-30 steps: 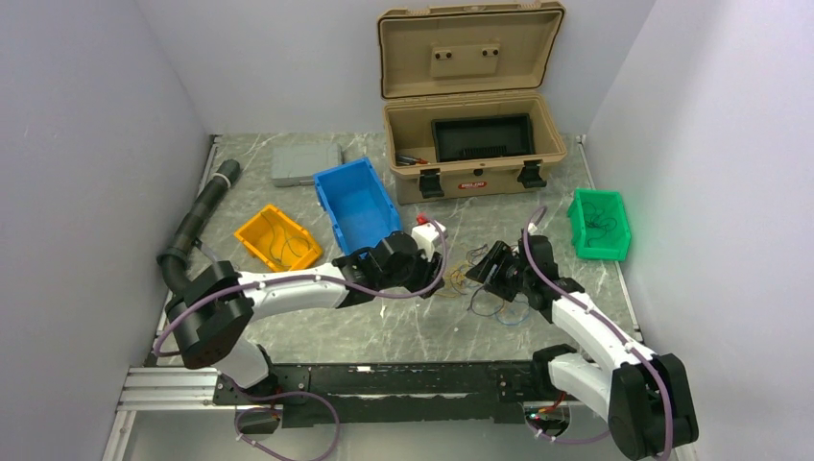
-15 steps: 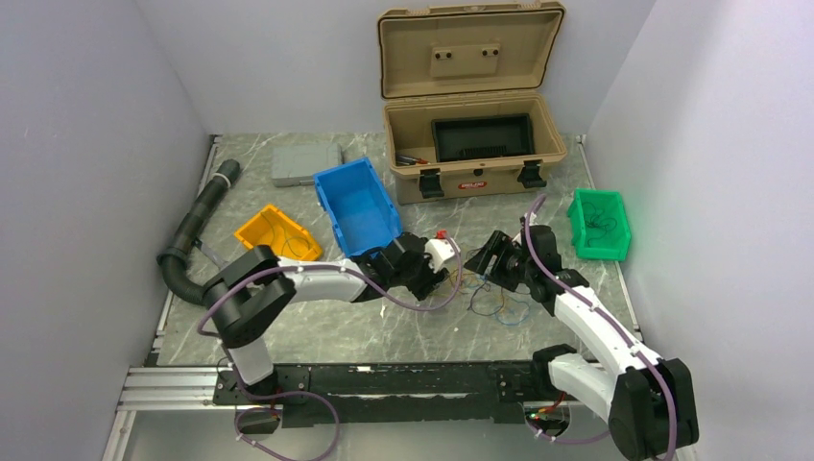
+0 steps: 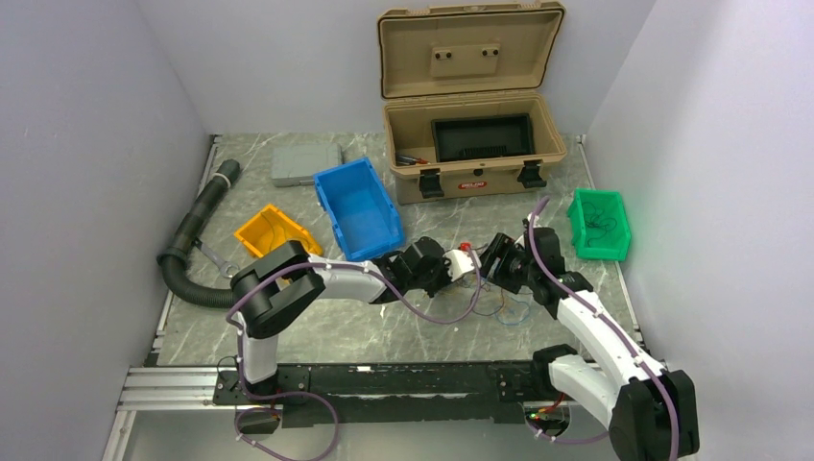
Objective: Untangle the cables
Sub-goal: Untie the cable.
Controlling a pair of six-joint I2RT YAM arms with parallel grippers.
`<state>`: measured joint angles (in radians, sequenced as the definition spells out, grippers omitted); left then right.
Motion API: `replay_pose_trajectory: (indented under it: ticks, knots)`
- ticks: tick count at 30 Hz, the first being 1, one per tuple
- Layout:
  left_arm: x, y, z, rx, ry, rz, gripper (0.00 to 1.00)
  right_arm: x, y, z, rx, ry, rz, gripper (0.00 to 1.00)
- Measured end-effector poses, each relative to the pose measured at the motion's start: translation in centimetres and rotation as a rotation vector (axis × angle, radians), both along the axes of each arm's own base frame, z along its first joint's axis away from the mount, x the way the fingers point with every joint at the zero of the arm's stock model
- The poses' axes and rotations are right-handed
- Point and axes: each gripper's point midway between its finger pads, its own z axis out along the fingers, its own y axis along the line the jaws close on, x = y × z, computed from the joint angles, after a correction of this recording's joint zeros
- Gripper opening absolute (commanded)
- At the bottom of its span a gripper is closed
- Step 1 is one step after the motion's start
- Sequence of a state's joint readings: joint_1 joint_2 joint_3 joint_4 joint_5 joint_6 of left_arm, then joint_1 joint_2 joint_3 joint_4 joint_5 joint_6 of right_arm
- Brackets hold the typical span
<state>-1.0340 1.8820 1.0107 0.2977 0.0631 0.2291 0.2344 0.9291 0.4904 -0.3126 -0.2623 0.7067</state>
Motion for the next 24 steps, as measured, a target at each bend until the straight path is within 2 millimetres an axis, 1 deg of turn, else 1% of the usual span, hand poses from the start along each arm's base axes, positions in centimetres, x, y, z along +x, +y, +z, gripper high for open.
replay_pose_trajectory:
  ticks: [1,2,6,9,11,13,18,21,24]
  knots:
    - [0.0,-0.1,0.1,-0.007,0.002,-0.001,0.04,0.0,0.0,-0.1,0.001,0.003,-0.004,0.67]
    - [0.0,-0.2,0.1,-0.013,0.002,-0.006,0.00,0.0,-0.1,-0.2,0.001,0.005,-0.011,0.67]
    - [-0.4,-0.6,0.5,-0.047,0.013,-0.013,0.00,-0.6,-0.3,-1.3,0.003,0.029,-0.034,0.67]
    - [-1.5,0.7,0.2,-0.058,0.045,-0.008,0.00,-0.9,-0.4,-1.9,0.004,0.041,-0.039,0.67]
    - [-2.4,1.6,0.4,-0.067,0.066,-0.006,0.00,-0.8,-0.4,-2.1,0.003,0.045,-0.039,0.67]
    - [-3.1,2.1,1.0,-0.090,0.081,-0.008,0.00,-0.7,-0.3,-2.5,-0.004,0.055,-0.036,0.68]
    - [-3.9,2.3,3.0,-0.145,0.092,-0.017,0.00,-1.1,0.3,-4.5,-0.042,0.120,-0.011,0.67]
    - [-4.2,2.4,3.3,-0.158,0.099,-0.018,0.00,-1.4,0.9,-5.2,-0.060,0.138,0.005,0.63]
    - [-4.4,2.5,2.9,-0.153,0.107,-0.019,0.00,-1.3,1.6,-5.4,-0.071,0.137,0.012,0.53]
